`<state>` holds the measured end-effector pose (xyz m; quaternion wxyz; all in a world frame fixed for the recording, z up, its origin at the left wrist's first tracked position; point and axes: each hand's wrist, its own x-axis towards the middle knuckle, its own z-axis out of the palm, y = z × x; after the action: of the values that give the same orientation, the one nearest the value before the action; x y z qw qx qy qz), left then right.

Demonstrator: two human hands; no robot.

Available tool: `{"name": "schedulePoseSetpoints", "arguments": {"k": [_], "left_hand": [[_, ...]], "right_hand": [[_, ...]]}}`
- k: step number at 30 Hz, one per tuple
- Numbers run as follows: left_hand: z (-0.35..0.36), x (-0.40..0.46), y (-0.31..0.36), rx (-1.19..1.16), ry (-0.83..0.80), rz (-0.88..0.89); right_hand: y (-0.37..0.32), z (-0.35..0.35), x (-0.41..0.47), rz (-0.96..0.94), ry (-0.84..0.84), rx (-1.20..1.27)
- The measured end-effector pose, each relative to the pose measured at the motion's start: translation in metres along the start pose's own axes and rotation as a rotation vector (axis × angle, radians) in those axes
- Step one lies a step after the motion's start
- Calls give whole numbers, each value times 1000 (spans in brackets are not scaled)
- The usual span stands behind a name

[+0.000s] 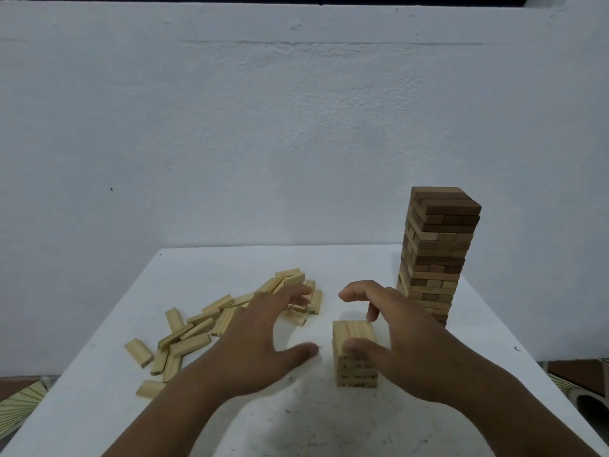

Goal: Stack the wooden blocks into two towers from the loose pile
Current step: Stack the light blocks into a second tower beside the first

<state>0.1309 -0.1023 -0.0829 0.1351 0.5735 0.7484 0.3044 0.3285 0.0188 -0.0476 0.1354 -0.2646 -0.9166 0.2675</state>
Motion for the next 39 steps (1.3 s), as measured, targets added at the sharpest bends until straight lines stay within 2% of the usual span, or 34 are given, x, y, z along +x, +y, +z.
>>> {"name": "schedulePoseSetpoints", "arguments": {"k": [3, 6, 8, 11, 14, 17, 24, 27, 30, 35, 39], "left_hand": [[-10, 0, -21, 200, 67, -16], [-9, -1, -37, 461, 5, -43], [-7, -3, -47, 507, -26, -52], [-10, -10, -56, 425, 45, -9], [-17, -13, -65, 324, 171, -16], [-24, -16, -81, 361, 237, -75], [-47, -27, -111, 305, 165, -251], [-48, -30, -123, 308, 113, -281], [-45, -36, -128, 288, 83, -251], [-45, -40, -121, 193, 167, -220], [-45, -42, -124, 127, 140, -253]], "right_hand": [[-18, 13, 8, -66, 35, 4], [-33, 34, 18, -127, 79, -60], [-42, 51, 24, -150, 153, -85], [-55, 71, 35, -132, 205, -102], [-62, 82, 49, -34, 48, -95], [-67, 91, 66, 28, -60, -223], [-62, 73, 134, 169, -120, -288], [-58, 73, 157, 257, -222, -370], [-55, 72, 166, 305, -287, -448], [-54, 77, 171, 316, -382, -441], [-53, 92, 170, 309, -380, -489]]}}
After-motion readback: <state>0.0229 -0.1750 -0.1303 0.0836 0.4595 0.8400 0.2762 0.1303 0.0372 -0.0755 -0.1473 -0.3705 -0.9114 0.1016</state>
